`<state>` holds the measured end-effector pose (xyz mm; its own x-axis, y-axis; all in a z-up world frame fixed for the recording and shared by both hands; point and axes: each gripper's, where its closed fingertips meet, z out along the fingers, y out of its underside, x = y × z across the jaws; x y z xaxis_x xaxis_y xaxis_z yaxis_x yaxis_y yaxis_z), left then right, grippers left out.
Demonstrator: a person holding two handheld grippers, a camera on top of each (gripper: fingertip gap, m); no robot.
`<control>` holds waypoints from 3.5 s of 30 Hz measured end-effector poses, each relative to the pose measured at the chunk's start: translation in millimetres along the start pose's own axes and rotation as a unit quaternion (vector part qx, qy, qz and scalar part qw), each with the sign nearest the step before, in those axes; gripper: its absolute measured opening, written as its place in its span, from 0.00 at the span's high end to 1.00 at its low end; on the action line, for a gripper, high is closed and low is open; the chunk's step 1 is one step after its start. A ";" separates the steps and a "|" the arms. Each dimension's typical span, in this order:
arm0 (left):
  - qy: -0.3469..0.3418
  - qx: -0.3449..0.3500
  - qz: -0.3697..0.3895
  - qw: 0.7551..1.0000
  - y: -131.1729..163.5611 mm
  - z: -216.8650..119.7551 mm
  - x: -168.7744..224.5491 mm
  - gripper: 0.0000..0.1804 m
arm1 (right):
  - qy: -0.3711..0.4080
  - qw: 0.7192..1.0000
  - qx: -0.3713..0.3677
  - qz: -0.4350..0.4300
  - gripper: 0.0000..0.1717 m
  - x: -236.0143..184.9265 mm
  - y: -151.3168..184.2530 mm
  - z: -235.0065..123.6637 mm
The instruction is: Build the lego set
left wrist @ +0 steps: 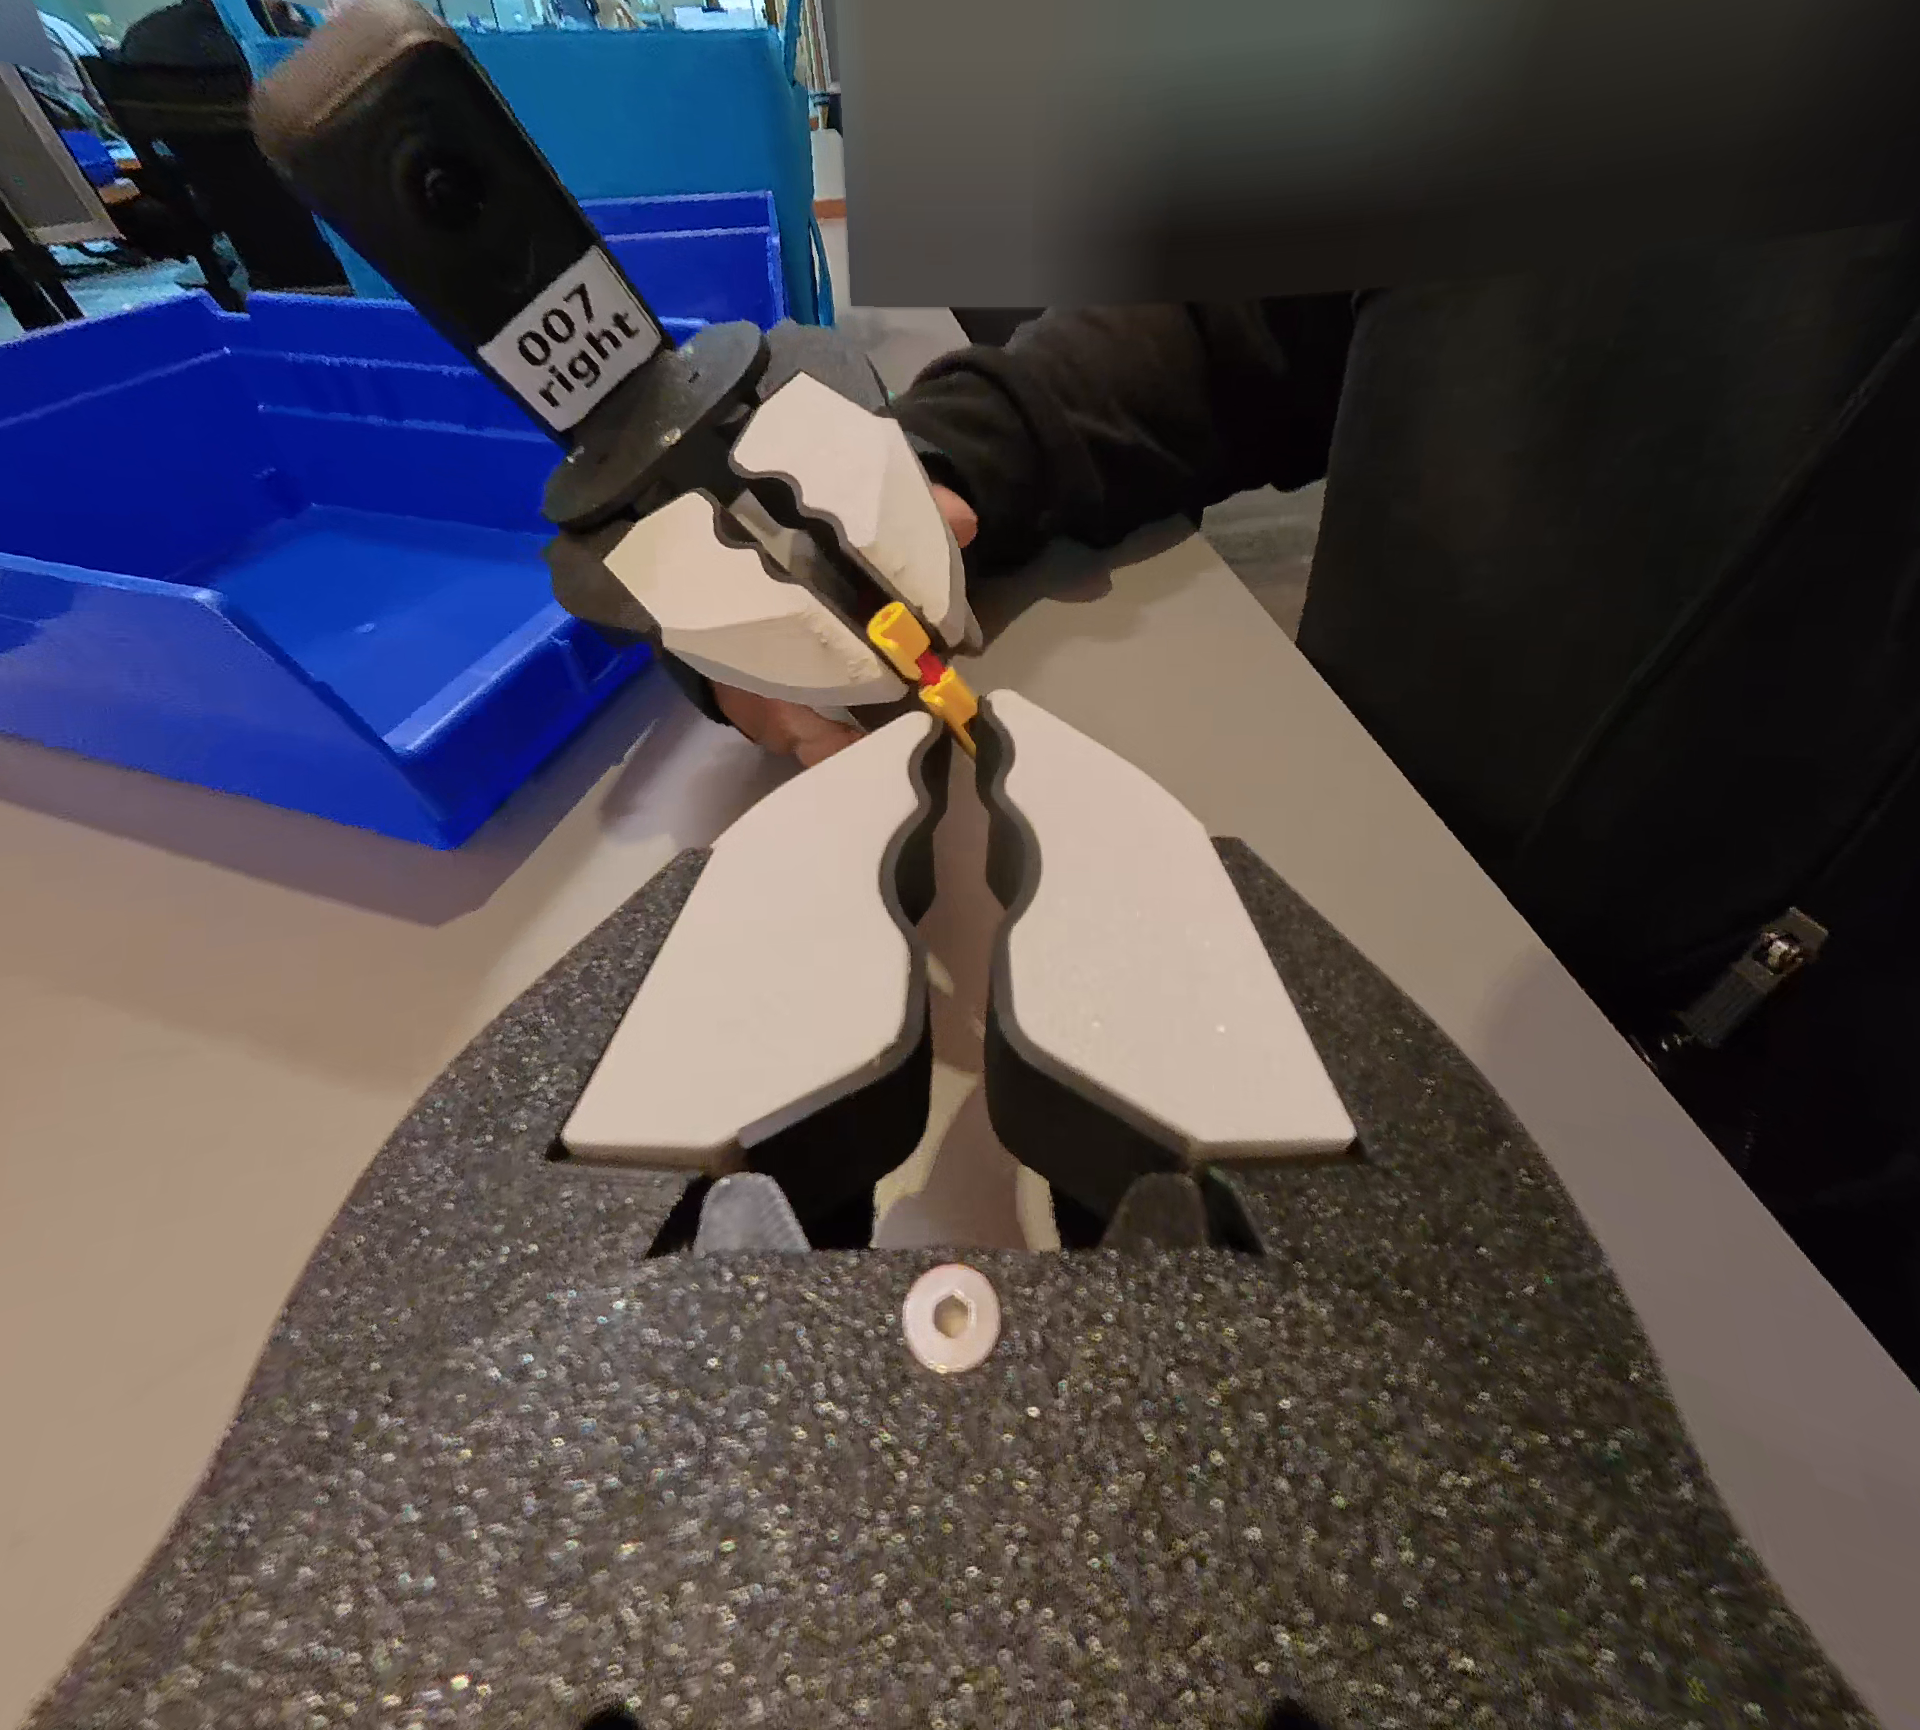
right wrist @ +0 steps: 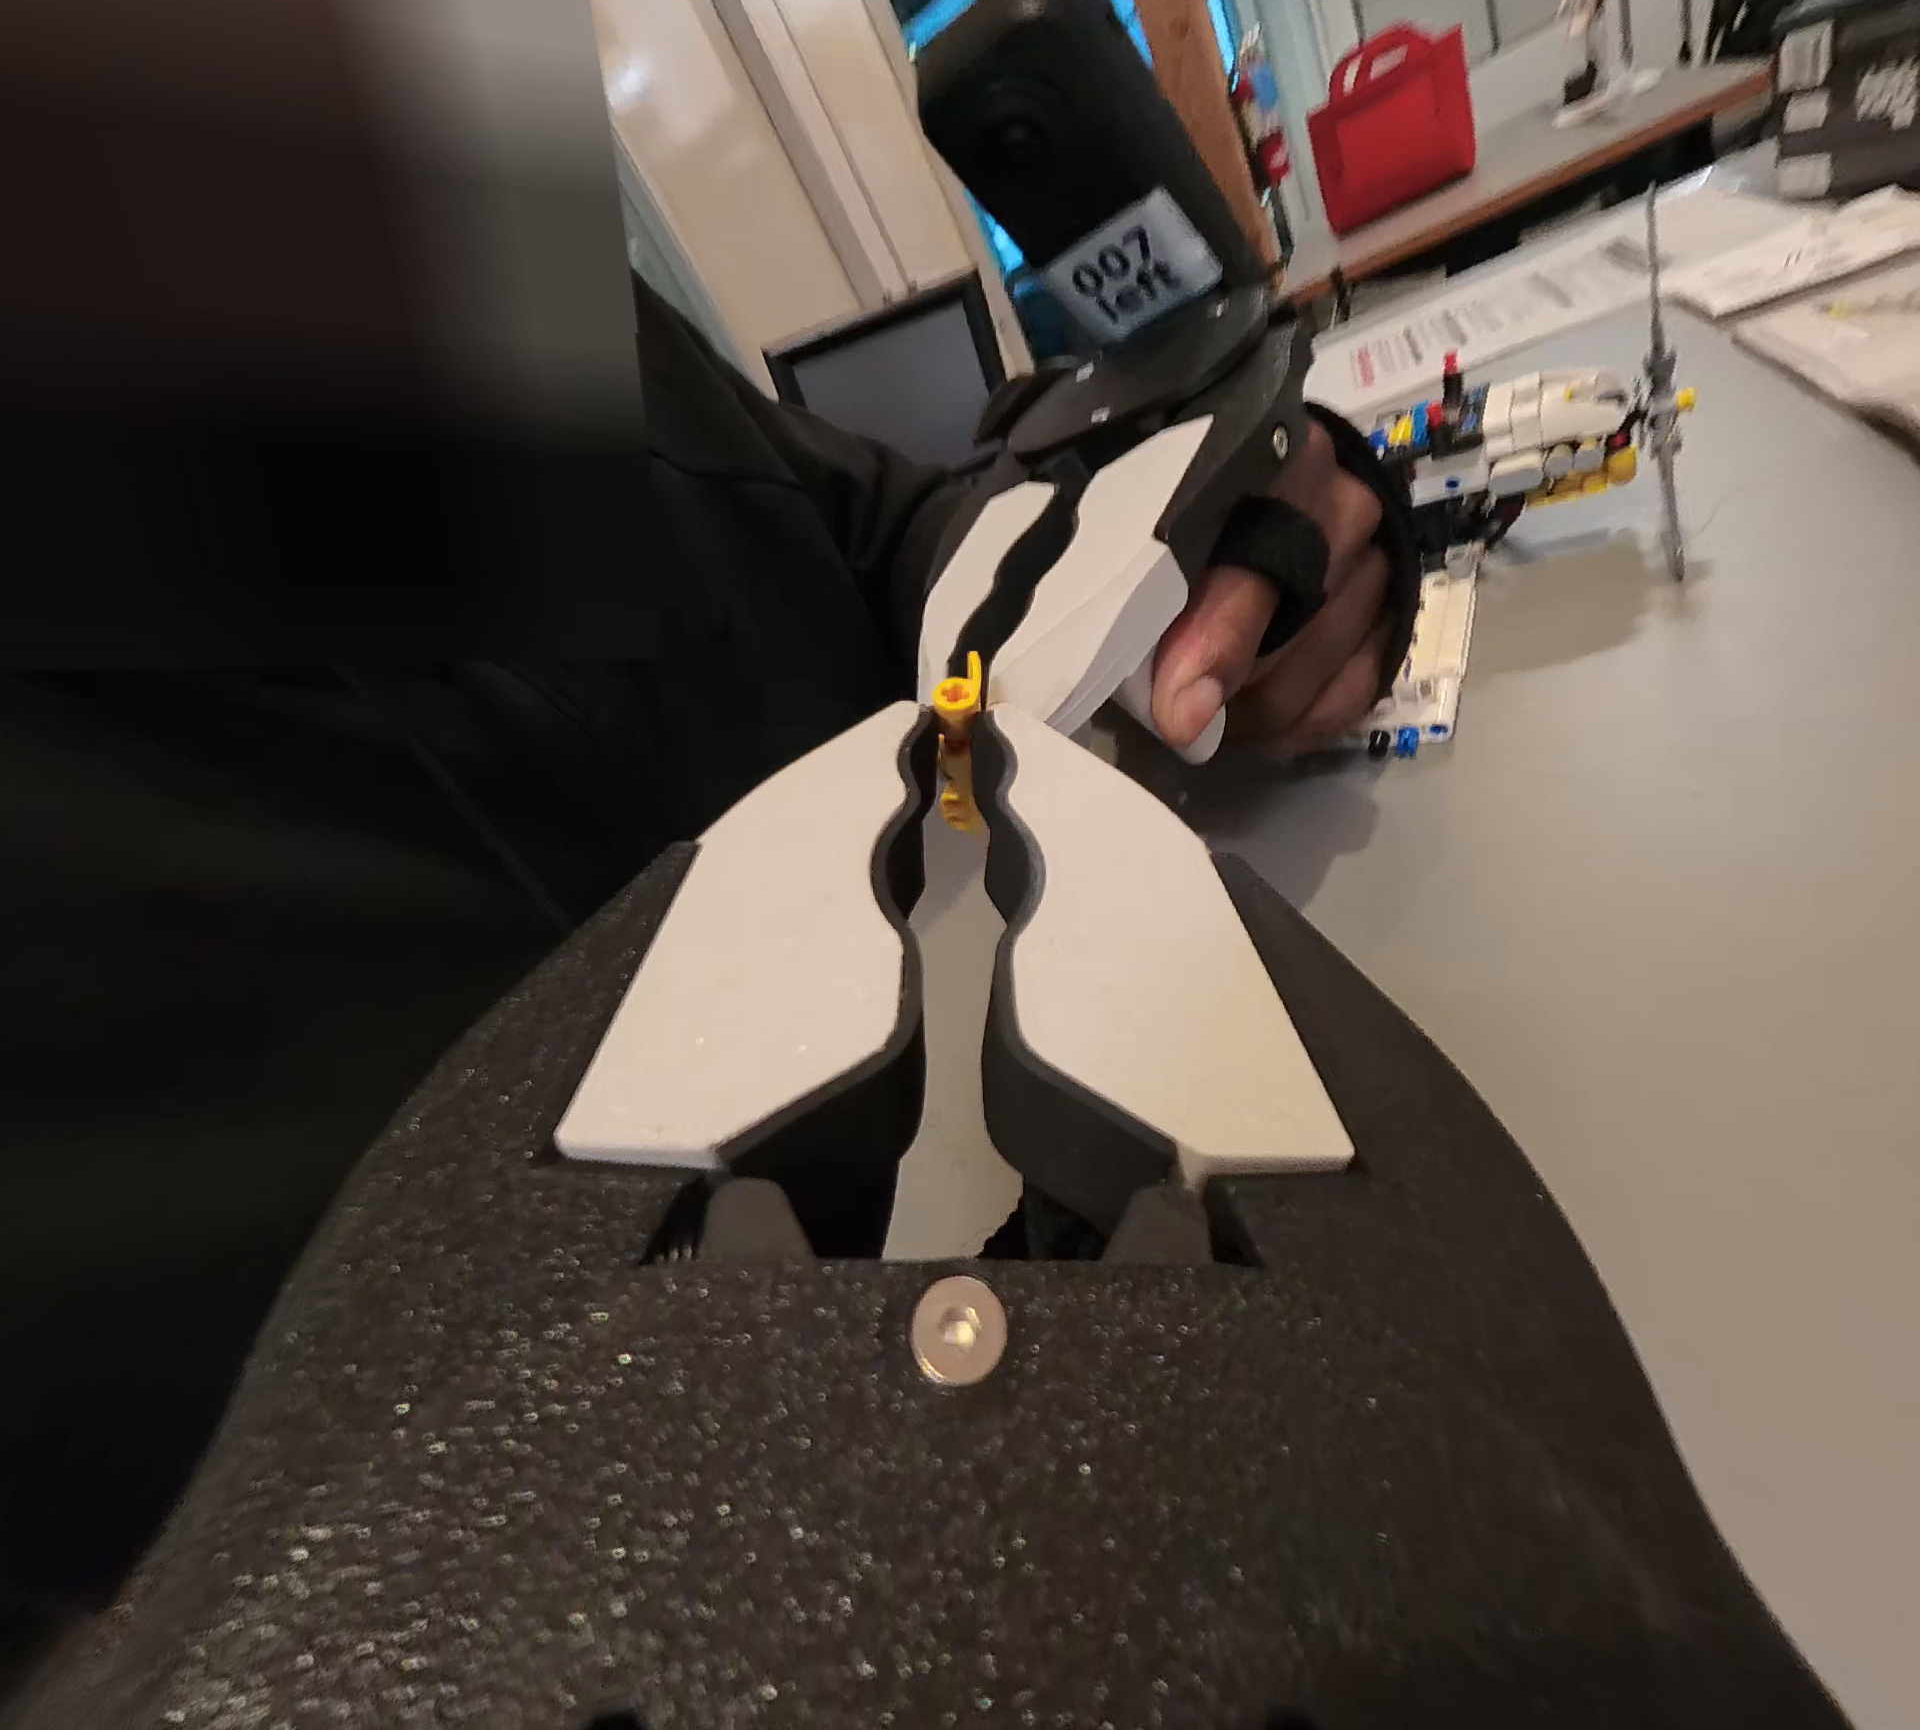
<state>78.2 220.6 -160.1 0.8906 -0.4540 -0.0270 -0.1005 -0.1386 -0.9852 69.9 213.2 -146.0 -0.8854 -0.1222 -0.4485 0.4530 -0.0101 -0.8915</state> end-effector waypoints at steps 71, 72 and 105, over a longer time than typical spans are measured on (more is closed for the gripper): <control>-0.079 -0.052 0.222 0.970 14.8 -2.7 -2.8 0.97 | 0.123 0.973 -0.040 -0.190 0.96 -1.2 3.5 12.1; -0.076 -0.052 0.223 0.970 15.2 -2.2 -1.6 0.97 | 0.115 0.976 -0.036 -0.182 0.96 -1.9 4.4 12.9; -0.066 -0.025 0.145 0.987 6.3 6.1 -3.1 0.97 | 0.079 0.995 0.039 -0.043 1.00 12.3 -8.3 10.3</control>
<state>77.5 226.5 -167.3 0.8708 -0.3620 -0.3326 -0.3792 -0.0640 -0.9231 56.3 201.6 -143.5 -0.9240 0.0410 -0.3801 0.3753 -0.0920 -0.9223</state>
